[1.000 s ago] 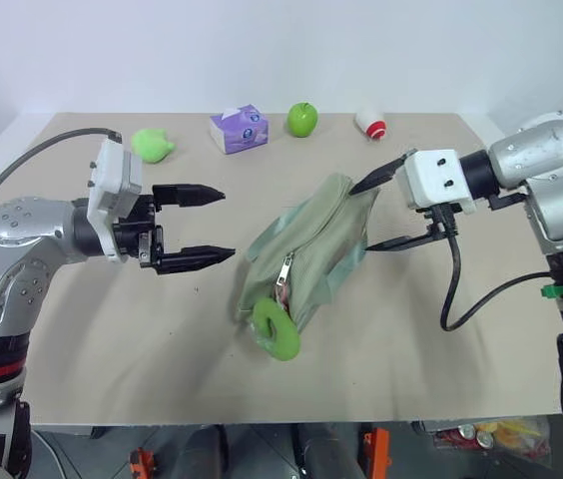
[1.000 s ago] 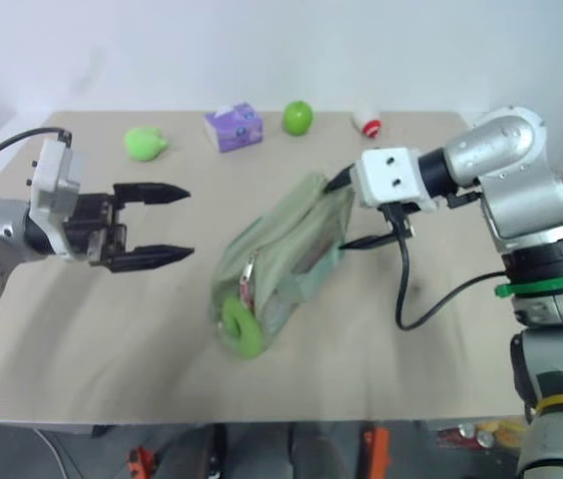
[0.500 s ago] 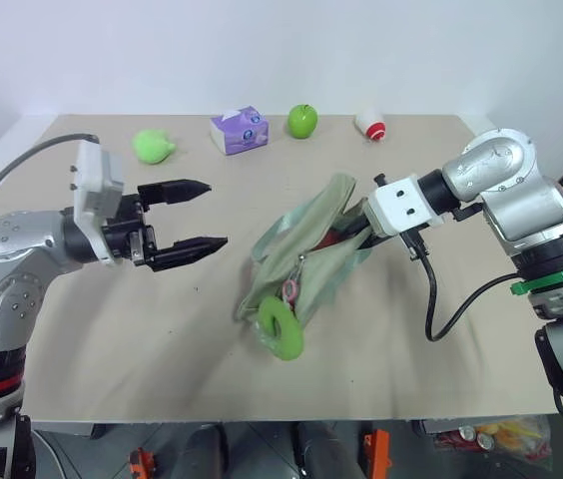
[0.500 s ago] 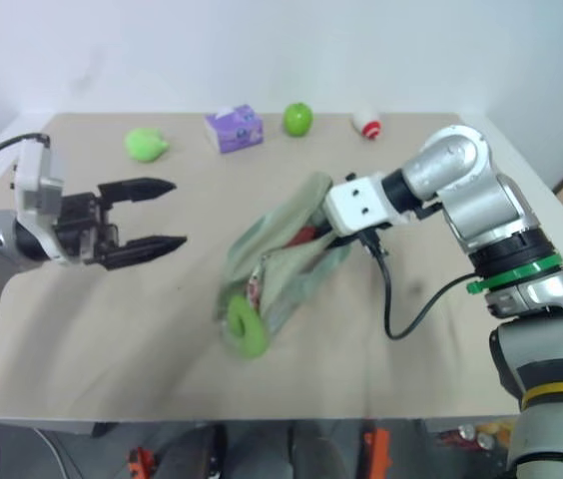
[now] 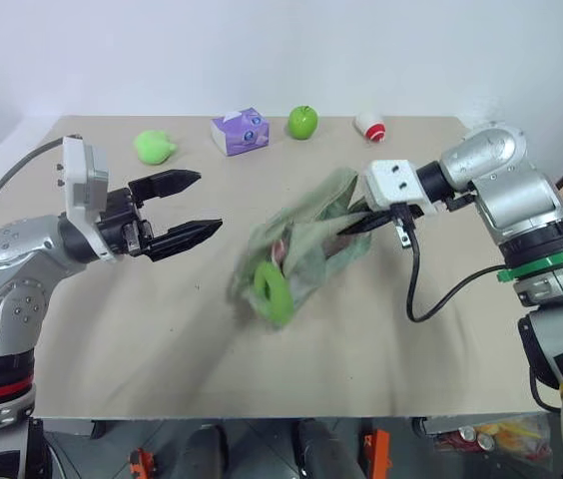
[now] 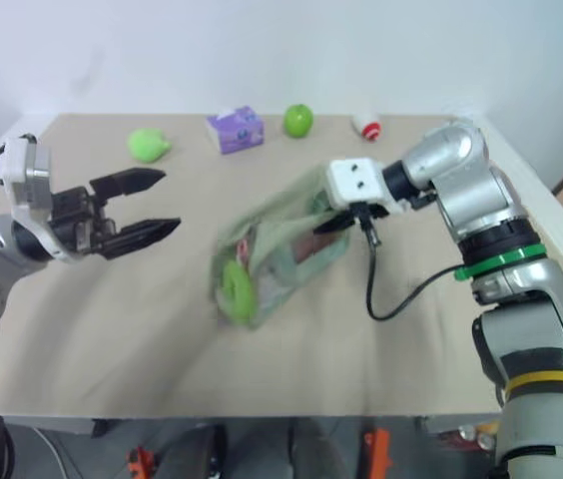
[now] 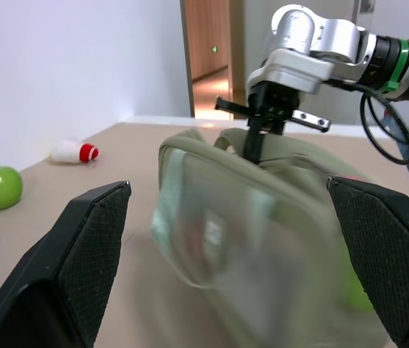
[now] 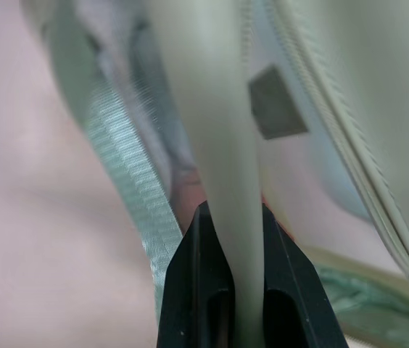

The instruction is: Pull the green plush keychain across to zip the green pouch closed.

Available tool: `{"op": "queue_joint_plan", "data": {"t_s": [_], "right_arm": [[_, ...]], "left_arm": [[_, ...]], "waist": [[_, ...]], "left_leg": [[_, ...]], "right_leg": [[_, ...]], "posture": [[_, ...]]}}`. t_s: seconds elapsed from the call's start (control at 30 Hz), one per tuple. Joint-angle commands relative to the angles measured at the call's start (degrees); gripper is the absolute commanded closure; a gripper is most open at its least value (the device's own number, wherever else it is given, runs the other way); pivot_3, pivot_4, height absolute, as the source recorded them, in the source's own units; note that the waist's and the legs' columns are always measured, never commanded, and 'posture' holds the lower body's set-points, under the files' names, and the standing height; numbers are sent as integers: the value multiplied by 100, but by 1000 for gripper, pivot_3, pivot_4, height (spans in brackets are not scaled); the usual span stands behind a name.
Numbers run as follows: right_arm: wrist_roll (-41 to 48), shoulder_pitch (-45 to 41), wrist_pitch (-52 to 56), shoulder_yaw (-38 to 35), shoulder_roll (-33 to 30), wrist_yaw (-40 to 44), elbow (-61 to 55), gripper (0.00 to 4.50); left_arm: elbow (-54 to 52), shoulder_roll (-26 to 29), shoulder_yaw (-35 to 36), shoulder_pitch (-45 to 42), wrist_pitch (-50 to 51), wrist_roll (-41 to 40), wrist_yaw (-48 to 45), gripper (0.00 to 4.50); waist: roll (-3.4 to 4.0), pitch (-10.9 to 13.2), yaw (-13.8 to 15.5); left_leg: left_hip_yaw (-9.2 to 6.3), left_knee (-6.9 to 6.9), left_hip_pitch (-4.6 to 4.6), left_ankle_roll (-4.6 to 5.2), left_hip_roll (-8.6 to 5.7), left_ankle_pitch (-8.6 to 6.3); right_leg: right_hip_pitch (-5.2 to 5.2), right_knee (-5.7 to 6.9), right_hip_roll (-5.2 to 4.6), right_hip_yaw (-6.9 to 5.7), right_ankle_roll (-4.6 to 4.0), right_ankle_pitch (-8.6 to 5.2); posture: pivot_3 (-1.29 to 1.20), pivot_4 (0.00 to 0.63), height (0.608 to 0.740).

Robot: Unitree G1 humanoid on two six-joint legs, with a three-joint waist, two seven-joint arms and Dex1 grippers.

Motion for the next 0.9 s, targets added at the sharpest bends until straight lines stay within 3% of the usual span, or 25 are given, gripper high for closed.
{"op": "queue_joint_plan", "data": {"t_s": [0.03,0.17,0.47,0.7,0.9], "right_arm": [[-97,-442,1048,42,-432,329,-667,4478],[378,-612,1993,132,-635,372,-1450,4478],[478,-509,4132,63,22,-201,-2637,4478],[364,-352,4270,19,63,-486,-2591,4478],[56,-450,3641,35,126,-796,-1996,4478]], "left_arm": [[-51,-157,55,-53,-81,-167,37,0],[0,-296,-32,-54,-66,-147,34,0],[143,3,-354,-31,-255,321,-481,0],[27,714,-136,410,-380,597,-867,0],[44,1017,150,482,-268,447,-845,0]], "waist": [[0,0,18],[1,1,8],[2,1,-37],[2,1,-37],[0,2,-35]], "left_leg": [[0,-1,0,0,0,0],[-3,-5,-22,-1,-1,-1],[-16,-12,-20,-2,14,-4],[-14,-7,-23,-3,14,-4],[-12,-8,-20,-3,19,-3]], "right_leg": [[0,0,0,0,-2,-1],[-20,0,-1,-2,-5,-8],[-25,7,24,-6,-13,-12],[-26,7,22,-5,-15,-13],[-26,7,22,-9,-16,-13]], "posture": [[0,150,740],[0,150,740],[0,150,740],[0,150,740],[0,150,740]]}}
